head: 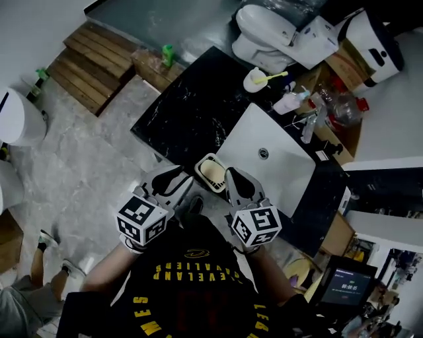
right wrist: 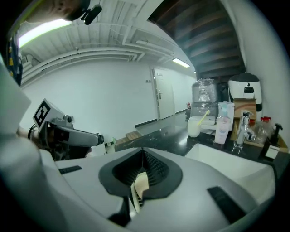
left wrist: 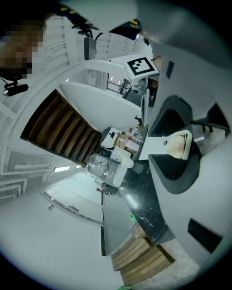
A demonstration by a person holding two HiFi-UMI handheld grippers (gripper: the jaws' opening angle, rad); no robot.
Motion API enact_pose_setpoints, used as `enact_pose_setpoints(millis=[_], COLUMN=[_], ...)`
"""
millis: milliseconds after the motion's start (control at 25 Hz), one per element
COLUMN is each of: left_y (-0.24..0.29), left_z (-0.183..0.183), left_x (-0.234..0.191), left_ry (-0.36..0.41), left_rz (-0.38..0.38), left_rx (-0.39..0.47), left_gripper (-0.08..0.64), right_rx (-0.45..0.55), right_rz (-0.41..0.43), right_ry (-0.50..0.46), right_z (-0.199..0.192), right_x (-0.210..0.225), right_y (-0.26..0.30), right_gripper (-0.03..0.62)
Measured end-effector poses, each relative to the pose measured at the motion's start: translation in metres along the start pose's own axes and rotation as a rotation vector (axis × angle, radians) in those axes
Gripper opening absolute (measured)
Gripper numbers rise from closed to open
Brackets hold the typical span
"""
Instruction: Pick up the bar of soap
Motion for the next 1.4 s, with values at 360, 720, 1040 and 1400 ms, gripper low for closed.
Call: enact_pose_setpoints(millis=[360, 720, 1040, 1400], left_y=[0.045, 0.066, 0.074, 0.067], left_z=[-0.011, -0.037, -0.064, -0.078], left_x=[-0.007, -0.015, -0.014, -0.016], left_ry=[-0.031, -0.006, 0.060, 0.040], left_rz=[-0.029, -0.047, -0.051, -0.031], left_rx=[-0.075, -0.177, -0.272, -0.277], left_gripper=[0.129, 0.130, 0.158, 0.172], right_rx=[-0.173, -0.368, -0.536, -0.721], right_rz=[0.118, 0.275, 0.356, 0.366], right_ry=[-0.096, -0.291, -0.418, -0.474], right_z=[-0.018, -0.039, -0.059, -0.070], right_x=[0.016, 0.011, 0.011, 0.010], right_y=[0.029, 0.055, 0.067, 0.080], right_gripper=[0.035, 0.167, 0.238, 0.264])
Point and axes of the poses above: the fingertips, and each gripper's own axes: y forward along the fingers, x to its right, z out of its top, the point moved 7 cm from there along -y, backward along the fingers, and after that the axes turned 2 degrees about -z, right-handed, at the moved point
